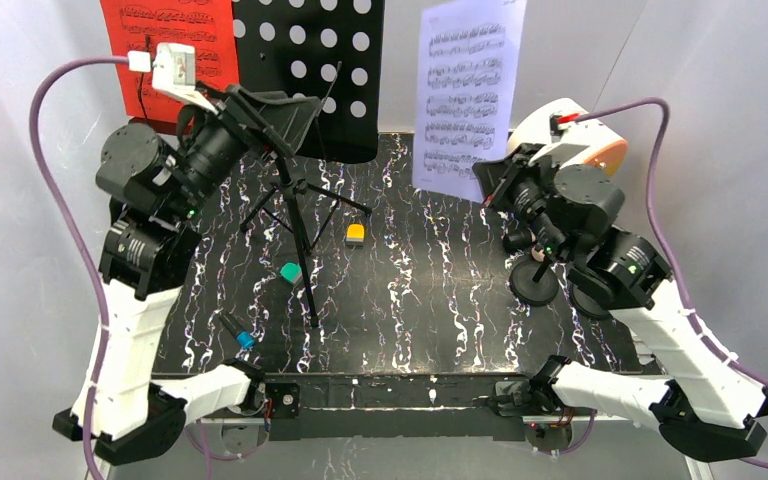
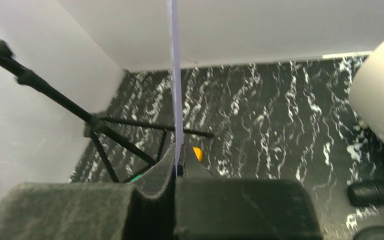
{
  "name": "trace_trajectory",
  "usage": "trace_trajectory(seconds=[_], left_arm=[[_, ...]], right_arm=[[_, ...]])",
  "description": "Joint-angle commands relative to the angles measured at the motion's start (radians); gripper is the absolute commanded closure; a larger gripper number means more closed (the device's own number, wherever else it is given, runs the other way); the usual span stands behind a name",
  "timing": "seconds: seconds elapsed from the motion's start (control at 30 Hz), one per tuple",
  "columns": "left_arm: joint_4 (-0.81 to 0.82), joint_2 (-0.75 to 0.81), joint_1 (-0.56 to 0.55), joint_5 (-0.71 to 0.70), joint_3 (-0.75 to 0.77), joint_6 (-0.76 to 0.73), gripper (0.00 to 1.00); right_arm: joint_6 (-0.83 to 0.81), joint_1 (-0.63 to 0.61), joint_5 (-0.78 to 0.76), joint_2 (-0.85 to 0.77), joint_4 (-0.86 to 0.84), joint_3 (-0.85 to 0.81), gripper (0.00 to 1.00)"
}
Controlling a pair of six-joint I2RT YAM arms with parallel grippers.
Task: Pack up the instrument practice props
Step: Pick up the sheet music from the music stand, then place the sheet music at the center of the board.
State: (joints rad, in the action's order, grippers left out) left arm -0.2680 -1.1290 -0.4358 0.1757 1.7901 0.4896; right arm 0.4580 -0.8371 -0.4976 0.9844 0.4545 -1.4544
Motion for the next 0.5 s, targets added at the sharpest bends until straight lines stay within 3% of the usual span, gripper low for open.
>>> trace_trajectory(seconds=[0.0, 0.27, 0.47], left_arm=[[-0.052, 0.097, 0.0, -0.053, -0.05, -0.065, 0.26], [-0.192, 0.364, 0.0, -0.276, -0.31, -0.165, 0.21], [-0.283, 0.6, 0.0, -0.422, -0.581, -0.17, 0.17]], right_arm=[[0.048, 0.005, -0.037, 0.014, 0.059, 0.047, 0.99], [0.049, 0.006, -0.026, 0.117, 0.073, 0.112, 0.99], [-0.034, 0.036, 0.02, 0.295, 0.076, 0.061, 0.99]])
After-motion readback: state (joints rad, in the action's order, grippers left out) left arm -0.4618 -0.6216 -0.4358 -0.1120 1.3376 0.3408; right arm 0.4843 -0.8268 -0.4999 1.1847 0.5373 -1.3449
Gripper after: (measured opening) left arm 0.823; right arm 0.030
